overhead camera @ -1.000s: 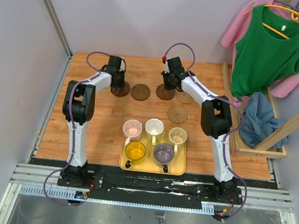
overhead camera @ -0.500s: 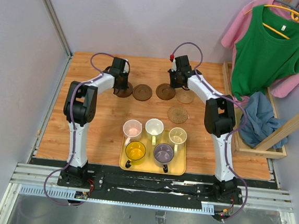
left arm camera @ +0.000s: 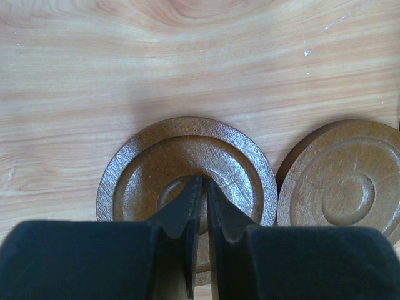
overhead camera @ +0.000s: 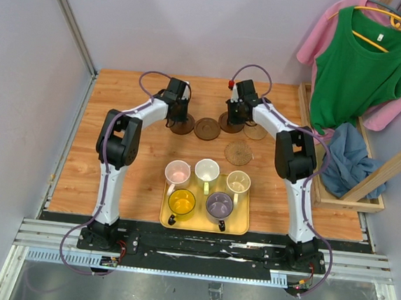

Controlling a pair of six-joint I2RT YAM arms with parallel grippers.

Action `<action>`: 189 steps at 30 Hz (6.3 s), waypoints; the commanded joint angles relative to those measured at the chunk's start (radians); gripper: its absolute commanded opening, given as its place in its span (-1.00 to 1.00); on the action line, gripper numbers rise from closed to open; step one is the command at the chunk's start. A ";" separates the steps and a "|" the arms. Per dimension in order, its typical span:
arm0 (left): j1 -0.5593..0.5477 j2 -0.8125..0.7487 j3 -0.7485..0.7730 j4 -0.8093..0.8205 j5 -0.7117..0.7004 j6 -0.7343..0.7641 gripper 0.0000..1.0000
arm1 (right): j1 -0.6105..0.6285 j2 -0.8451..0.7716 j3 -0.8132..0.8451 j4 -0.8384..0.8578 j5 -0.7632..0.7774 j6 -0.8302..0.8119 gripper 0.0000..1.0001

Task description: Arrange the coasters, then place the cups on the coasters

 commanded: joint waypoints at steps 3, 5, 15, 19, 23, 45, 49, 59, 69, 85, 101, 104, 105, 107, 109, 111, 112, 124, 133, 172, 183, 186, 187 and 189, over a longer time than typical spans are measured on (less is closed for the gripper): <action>-0.008 0.084 0.008 -0.076 0.011 0.004 -0.68 | -0.044 0.002 -0.057 -0.075 0.039 0.023 -0.79; -0.008 0.081 0.005 -0.076 0.012 0.008 -0.67 | -0.046 0.000 -0.067 -0.107 0.053 0.029 -0.82; 0.000 0.015 -0.043 -0.061 -0.025 0.035 -0.65 | -0.045 -0.093 -0.171 -0.083 0.059 0.046 -0.84; 0.013 -0.034 -0.088 -0.036 -0.027 0.030 -0.66 | -0.035 -0.129 -0.104 -0.105 0.058 0.018 -0.82; 0.019 -0.076 -0.116 -0.016 -0.027 0.027 -0.65 | -0.004 -0.177 -0.064 -0.111 0.062 -0.012 -0.77; 0.019 -0.346 -0.306 0.118 0.044 0.006 -0.42 | 0.039 -0.379 -0.412 -0.239 0.138 0.037 -0.69; 0.020 -0.368 -0.333 0.126 0.047 0.004 -0.42 | 0.054 -0.315 -0.384 -0.266 0.115 0.043 -0.89; 0.021 -0.446 -0.449 0.154 -0.015 0.005 -0.42 | 0.190 -0.116 -0.174 -0.395 0.041 0.017 -0.87; 0.025 -0.484 -0.496 0.177 -0.037 -0.008 -0.41 | 0.262 0.020 0.033 -0.389 -0.192 0.025 -0.81; 0.025 -0.564 -0.617 0.271 0.075 0.007 -0.85 | 0.260 -0.160 -0.055 -0.022 -0.347 0.047 -0.85; -0.042 -0.510 -0.697 0.457 0.465 0.006 -0.99 | 0.158 -0.452 -0.401 0.025 0.152 0.203 -0.99; -0.059 -0.472 -0.681 0.467 0.499 0.003 -0.99 | 0.154 -0.469 -0.419 0.014 0.170 0.198 -0.99; -0.063 -0.457 -0.676 0.465 0.503 0.000 -0.99 | 0.153 -0.471 -0.421 0.008 0.174 0.194 -0.99; -0.066 -0.425 -0.660 0.457 0.512 -0.006 -0.99 | 0.153 -0.478 -0.420 -0.002 0.188 0.191 -0.99; -0.068 -0.393 -0.645 0.448 0.520 -0.009 -0.99 | 0.154 -0.489 -0.427 -0.006 0.213 0.193 -0.99; -0.069 -0.365 -0.637 0.441 0.519 -0.014 -0.99 | 0.154 -0.506 -0.437 -0.003 0.239 0.197 -0.99; -0.069 -0.354 -0.634 0.436 0.514 -0.016 -0.99 | 0.154 -0.515 -0.444 0.002 0.249 0.197 -0.99; -0.069 -0.303 -0.608 0.256 0.248 -0.035 -0.99 | 0.154 -0.627 -0.505 0.036 0.326 0.198 -0.99; -0.061 -0.354 -0.640 0.111 0.063 -0.034 -0.99 | 0.153 -0.653 -0.491 0.017 0.346 0.178 -0.99; 0.216 -0.206 -0.304 -0.028 -0.103 -0.016 -0.99 | -0.156 -0.924 -0.728 0.189 0.390 0.126 0.97; 0.238 -0.068 -0.105 -0.081 -0.084 0.014 -0.99 | -0.176 -0.831 -0.701 0.213 0.426 0.134 0.97; 0.242 -0.067 -0.107 -0.084 -0.082 0.025 -0.99 | -0.176 -0.794 -0.683 0.213 0.448 0.131 0.97; 0.243 -0.068 -0.113 -0.083 -0.079 0.027 -0.99 | -0.177 -0.778 -0.678 0.214 0.452 0.128 0.97; 0.242 -0.074 -0.128 -0.075 -0.063 0.029 -0.99 | -0.178 -0.748 -0.665 0.218 0.458 0.123 0.97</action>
